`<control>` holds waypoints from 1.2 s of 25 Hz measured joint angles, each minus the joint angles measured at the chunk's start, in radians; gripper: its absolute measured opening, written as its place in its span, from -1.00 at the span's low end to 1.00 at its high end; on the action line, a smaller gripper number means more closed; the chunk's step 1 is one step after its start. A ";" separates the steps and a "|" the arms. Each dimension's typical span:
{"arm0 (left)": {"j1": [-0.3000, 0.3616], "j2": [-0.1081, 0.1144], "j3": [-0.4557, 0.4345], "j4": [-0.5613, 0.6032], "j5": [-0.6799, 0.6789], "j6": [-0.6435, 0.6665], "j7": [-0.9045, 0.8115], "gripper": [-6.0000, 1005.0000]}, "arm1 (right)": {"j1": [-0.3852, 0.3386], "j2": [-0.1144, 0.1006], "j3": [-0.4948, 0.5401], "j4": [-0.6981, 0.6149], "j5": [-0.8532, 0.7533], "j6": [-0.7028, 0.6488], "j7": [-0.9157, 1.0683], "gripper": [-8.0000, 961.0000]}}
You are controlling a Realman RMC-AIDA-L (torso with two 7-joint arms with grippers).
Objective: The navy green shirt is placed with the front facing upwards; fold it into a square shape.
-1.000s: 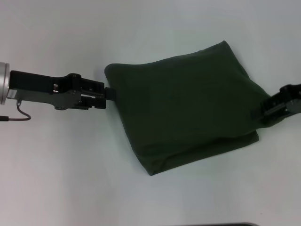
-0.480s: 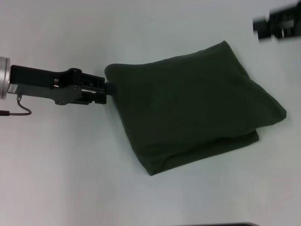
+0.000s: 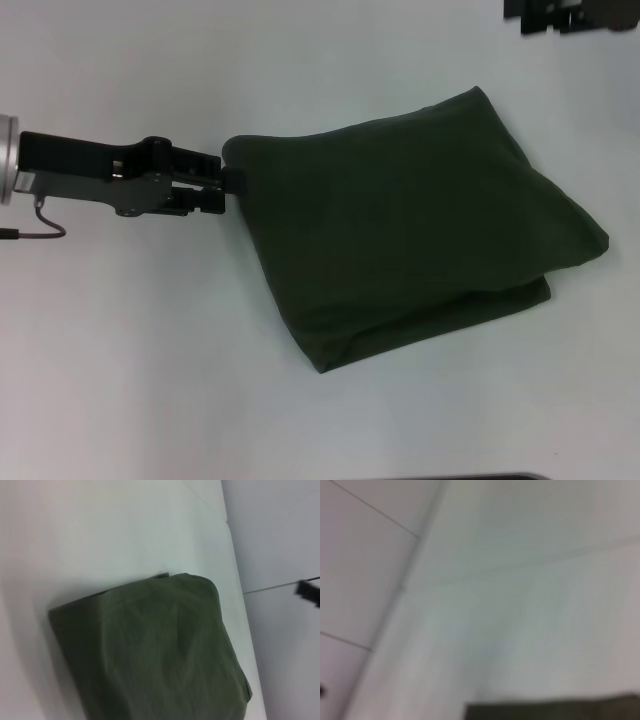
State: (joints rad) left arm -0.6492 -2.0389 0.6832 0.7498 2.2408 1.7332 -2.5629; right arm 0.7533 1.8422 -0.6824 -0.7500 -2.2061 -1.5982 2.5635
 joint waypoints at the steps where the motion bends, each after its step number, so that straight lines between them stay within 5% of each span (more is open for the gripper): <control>1: -0.002 0.000 0.000 0.000 0.000 0.000 0.000 -0.01 | 0.002 0.003 -0.024 0.003 -0.022 0.010 0.009 -0.05; 13: -0.011 0.000 -0.001 -0.001 0.000 -0.002 -0.005 -0.01 | 0.016 0.021 -0.044 0.014 -0.195 0.104 0.058 -0.05; 30: -0.004 -0.003 -0.001 -0.002 0.000 -0.014 0.002 -0.01 | 0.021 0.091 -0.076 0.100 -0.198 0.319 0.058 -0.05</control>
State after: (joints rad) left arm -0.6533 -2.0417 0.6826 0.7474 2.2412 1.7189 -2.5614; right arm 0.7739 1.9330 -0.7582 -0.6502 -2.4036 -1.2788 2.6216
